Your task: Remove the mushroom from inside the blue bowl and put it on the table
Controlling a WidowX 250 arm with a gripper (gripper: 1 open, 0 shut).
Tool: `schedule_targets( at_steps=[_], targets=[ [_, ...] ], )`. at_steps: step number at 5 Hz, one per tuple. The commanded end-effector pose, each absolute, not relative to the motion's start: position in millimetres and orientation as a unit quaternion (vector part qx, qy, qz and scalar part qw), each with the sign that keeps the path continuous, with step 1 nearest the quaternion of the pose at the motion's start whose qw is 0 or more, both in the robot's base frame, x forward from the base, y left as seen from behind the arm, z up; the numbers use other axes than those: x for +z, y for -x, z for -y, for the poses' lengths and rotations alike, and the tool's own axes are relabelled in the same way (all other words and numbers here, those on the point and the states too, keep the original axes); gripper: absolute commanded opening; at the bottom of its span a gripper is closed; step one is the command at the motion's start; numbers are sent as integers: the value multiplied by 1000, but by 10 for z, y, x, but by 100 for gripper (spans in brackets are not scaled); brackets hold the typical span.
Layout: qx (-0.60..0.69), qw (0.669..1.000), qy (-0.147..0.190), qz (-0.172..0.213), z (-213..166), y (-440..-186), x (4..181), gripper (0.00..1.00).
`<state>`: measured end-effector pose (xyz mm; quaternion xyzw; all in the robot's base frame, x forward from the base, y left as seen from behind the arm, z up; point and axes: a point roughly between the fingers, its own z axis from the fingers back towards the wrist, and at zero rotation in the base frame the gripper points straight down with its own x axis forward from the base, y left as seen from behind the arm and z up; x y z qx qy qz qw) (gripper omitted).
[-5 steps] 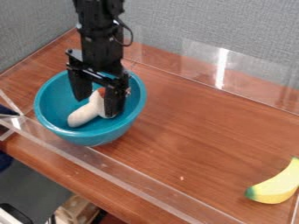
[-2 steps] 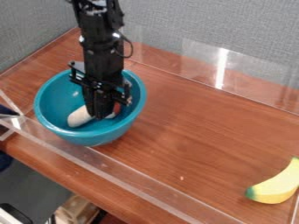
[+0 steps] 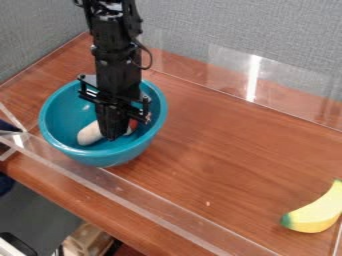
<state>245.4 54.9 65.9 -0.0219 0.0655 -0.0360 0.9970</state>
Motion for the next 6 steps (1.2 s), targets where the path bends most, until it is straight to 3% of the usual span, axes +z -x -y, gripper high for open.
schedule_targets(
  at_steps=[1,4,5,6],
  targets=[
    [-30,999,16,-33,-557,-2548,869,0],
    [-21,999,27,-34,-502,-2553,952,0],
    [-18,999,32,-34,-487,-2549,938,100],
    [-14,999,35,-35,-474,-2548,938,0]
  ],
)
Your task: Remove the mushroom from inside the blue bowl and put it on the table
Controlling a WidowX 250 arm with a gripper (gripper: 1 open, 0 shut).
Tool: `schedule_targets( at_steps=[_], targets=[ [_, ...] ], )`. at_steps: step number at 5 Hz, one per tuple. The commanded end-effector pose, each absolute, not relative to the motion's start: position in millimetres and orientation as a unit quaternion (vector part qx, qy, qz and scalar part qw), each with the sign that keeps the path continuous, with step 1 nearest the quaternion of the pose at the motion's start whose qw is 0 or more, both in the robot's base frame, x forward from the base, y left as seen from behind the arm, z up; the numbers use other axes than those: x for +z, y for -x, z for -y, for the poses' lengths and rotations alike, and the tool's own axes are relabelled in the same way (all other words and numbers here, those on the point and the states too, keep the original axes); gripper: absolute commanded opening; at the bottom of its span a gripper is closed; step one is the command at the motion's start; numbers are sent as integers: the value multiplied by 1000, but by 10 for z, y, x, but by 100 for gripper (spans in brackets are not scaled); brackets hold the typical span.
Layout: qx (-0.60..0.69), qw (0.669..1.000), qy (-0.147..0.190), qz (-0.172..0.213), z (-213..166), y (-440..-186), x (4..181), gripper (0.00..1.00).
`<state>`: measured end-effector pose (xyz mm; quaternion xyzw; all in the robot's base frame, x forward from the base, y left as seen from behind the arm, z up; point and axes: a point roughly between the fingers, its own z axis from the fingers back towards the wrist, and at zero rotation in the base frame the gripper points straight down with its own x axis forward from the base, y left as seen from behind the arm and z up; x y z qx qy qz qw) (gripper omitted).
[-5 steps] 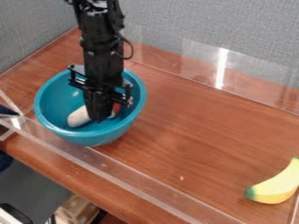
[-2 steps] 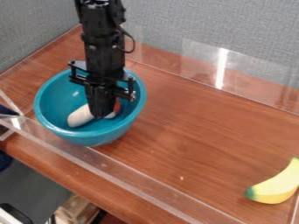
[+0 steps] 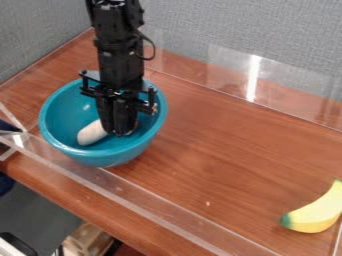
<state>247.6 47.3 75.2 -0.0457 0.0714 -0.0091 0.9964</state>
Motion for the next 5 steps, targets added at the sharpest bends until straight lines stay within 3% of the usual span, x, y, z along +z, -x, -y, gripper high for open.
schedule_targets(
  at_steps=[1,2,3,4,5],
  targets=[
    [-11,999,38,-35,-461,-2548,953,0],
    [-8,998,42,-37,-441,-2544,948,100],
    [-5,998,46,-38,-419,-2545,953,100],
    [-3,998,48,-38,-417,-2550,918,0],
    [-1,998,50,-36,-413,-2557,888,0]
  ],
)
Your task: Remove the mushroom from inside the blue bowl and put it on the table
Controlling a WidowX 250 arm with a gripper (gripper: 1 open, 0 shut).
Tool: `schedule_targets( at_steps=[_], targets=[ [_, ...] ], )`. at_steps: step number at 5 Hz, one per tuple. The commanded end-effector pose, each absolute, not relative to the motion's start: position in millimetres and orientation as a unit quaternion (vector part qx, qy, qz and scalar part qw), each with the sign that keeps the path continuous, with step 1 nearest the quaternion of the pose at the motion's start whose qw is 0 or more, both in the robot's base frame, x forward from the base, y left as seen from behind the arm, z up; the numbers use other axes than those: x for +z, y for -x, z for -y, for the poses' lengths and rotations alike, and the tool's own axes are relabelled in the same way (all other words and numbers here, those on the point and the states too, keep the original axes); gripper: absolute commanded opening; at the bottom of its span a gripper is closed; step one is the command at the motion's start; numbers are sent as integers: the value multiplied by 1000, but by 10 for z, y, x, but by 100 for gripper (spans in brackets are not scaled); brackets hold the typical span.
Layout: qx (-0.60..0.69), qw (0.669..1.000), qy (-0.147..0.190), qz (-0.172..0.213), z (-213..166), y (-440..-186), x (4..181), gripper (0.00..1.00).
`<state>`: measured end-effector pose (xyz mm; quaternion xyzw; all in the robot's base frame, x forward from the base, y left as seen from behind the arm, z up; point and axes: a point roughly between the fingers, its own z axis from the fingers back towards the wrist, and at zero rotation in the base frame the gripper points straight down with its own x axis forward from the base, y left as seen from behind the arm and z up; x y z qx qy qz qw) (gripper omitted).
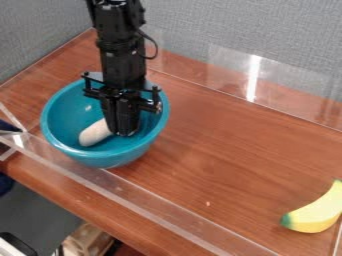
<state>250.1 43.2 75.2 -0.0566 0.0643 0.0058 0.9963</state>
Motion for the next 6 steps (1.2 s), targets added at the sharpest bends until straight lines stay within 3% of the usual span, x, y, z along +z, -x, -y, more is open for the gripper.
schedule_targets(
  at_steps=[1,2,3,4,6],
  targets=[
    [3,998,53,-37,-393,-2552,919,0],
    [4,998,54,-40,-371,-2545,913,100],
    [7,998,55,-43,-357,-2541,896,100],
    [8,998,55,-43,-352,-2543,867,0],
    [8,997,56,-44,-327,-2541,870,0]
  ],
)
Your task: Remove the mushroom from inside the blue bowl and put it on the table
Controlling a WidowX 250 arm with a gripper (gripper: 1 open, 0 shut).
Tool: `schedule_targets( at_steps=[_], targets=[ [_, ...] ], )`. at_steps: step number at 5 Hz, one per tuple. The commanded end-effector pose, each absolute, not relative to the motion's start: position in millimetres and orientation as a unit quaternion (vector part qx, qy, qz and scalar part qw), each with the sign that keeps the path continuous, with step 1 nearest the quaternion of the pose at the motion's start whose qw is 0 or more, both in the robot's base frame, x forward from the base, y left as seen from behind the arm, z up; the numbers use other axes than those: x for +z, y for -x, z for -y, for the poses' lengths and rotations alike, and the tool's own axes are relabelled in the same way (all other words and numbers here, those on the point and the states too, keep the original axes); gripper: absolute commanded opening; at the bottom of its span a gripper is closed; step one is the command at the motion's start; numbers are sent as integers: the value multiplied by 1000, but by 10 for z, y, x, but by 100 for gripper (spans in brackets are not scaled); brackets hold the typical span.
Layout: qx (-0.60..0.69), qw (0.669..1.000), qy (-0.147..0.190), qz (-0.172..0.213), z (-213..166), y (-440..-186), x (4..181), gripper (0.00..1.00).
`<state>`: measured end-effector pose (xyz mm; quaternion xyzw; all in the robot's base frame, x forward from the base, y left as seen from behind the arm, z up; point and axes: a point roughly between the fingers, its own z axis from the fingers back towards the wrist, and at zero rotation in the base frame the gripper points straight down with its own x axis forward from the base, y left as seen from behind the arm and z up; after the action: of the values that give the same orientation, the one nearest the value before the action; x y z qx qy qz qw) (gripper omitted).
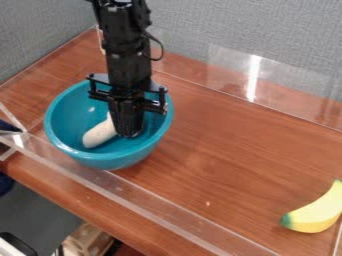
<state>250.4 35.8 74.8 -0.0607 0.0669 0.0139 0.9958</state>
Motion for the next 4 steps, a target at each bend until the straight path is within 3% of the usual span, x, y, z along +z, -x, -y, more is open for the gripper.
schedule_targets(
  at_steps=[1,2,3,4],
  targets=[
    [6,997,59,-47,-302,-2537,846,100],
    [7,997,61,-51,-287,-2534,804,100],
    [9,997,61,-51,-283,-2537,782,0],
    [10,997,60,-50,-280,-2542,752,0]
  ],
)
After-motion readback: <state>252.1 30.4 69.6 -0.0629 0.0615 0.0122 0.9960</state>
